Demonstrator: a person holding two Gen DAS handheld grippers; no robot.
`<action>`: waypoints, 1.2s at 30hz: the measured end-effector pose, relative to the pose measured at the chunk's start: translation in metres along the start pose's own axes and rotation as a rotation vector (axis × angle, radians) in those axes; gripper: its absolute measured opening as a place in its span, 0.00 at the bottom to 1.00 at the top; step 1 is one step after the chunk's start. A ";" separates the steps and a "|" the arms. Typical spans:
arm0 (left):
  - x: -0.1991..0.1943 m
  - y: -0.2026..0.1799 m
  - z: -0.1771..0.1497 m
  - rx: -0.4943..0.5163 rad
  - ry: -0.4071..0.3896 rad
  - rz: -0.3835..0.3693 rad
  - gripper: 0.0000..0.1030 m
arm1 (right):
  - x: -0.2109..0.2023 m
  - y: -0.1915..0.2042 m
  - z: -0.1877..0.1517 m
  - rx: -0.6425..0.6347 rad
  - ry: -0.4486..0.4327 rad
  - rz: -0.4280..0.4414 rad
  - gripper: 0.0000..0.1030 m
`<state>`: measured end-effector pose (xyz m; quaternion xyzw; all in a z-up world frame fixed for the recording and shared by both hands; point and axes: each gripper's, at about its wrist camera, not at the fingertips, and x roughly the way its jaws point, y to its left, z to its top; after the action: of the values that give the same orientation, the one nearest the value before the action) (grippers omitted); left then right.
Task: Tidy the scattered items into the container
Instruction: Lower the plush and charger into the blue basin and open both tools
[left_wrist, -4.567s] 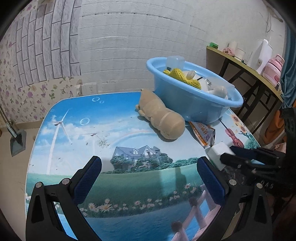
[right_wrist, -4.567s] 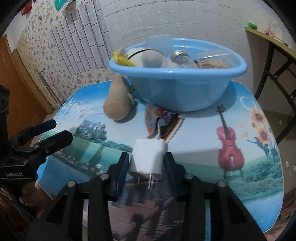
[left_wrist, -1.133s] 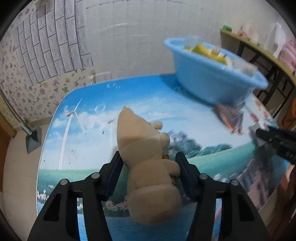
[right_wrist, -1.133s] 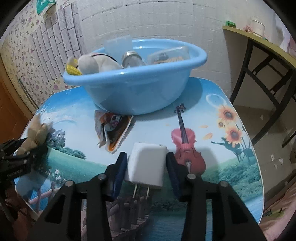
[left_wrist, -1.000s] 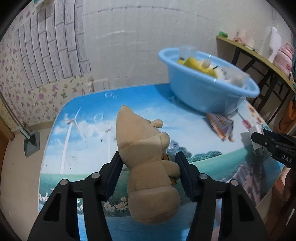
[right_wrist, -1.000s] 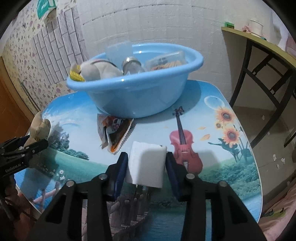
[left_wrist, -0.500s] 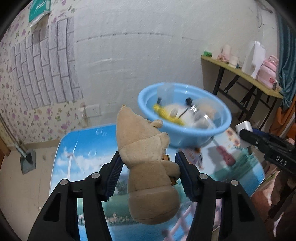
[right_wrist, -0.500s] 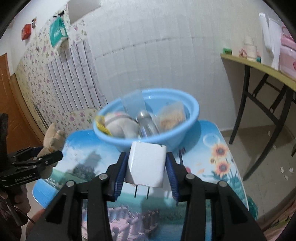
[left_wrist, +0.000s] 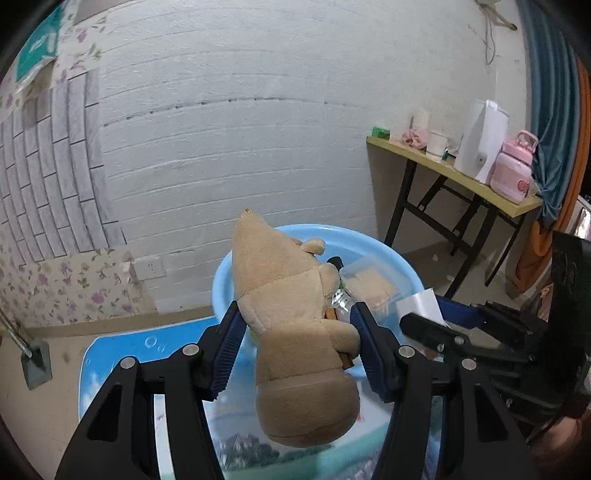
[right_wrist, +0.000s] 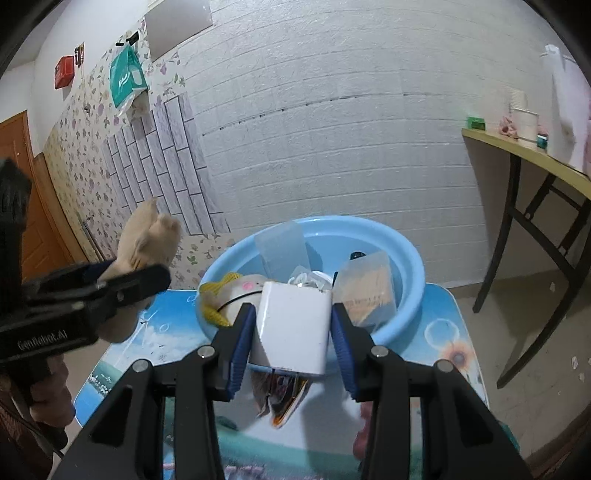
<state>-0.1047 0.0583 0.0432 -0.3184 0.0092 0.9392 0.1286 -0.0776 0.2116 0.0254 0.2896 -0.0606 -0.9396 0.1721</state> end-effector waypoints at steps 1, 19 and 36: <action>0.008 0.000 0.003 0.006 0.010 0.003 0.57 | 0.004 -0.002 0.000 -0.003 0.000 0.005 0.39; 0.081 -0.020 0.002 0.106 0.100 0.087 0.90 | 0.076 -0.028 -0.006 -0.124 0.059 0.099 0.39; 0.036 -0.007 -0.022 -0.027 0.135 0.057 0.98 | 0.032 -0.009 -0.019 -0.038 0.056 0.035 0.53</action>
<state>-0.1171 0.0717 0.0041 -0.3824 0.0142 0.9188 0.0963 -0.0943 0.2079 -0.0087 0.3115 -0.0430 -0.9289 0.1954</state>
